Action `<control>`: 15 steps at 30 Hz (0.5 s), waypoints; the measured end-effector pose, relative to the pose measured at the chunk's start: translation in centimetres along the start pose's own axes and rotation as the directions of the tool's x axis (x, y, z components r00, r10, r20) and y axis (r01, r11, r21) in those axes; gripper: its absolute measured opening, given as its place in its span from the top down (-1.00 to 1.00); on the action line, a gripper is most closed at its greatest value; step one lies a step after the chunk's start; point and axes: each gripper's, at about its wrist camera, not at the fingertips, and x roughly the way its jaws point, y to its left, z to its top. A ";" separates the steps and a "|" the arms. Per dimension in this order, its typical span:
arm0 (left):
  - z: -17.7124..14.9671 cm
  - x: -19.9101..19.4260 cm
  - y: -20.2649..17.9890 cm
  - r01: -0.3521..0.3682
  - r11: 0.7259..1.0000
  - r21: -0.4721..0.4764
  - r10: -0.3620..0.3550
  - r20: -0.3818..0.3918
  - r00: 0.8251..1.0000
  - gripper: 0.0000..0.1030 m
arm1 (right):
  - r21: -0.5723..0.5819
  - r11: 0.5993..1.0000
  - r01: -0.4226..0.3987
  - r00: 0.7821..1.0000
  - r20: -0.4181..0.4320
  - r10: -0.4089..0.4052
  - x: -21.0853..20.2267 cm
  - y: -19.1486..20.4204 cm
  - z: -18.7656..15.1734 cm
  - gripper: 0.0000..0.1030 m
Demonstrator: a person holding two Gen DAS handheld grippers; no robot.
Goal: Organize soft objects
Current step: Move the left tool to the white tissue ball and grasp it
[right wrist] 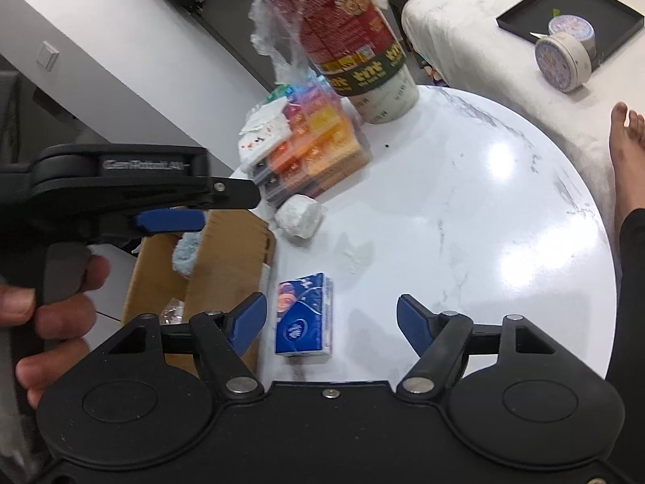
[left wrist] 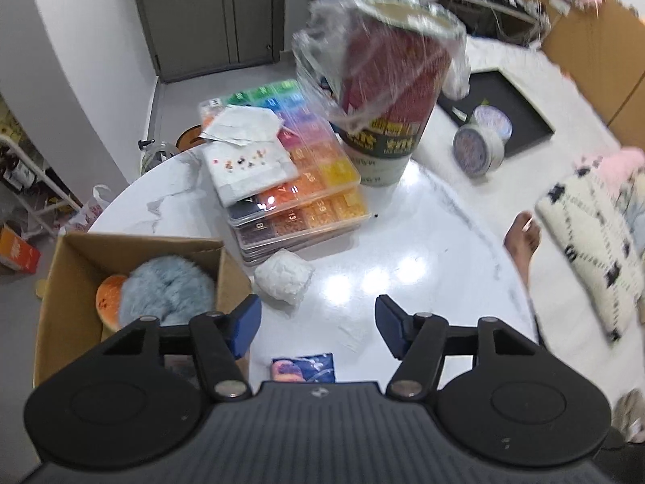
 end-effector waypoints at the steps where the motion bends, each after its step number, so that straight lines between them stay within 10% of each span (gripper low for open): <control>1: 0.2 0.7 -0.2 -0.006 1.000 0.011 0.006 -0.012 1.000 -0.17 | -0.002 1.000 0.002 1.000 -0.006 -0.002 0.3 -0.1 -0.1 -0.38; 15: 1.9 8.1 -2.5 -0.147 0.979 0.141 0.159 -0.075 0.984 -0.14 | 0.034 0.999 -0.020 0.999 -0.026 0.020 2.1 -1.8 -0.4 -0.38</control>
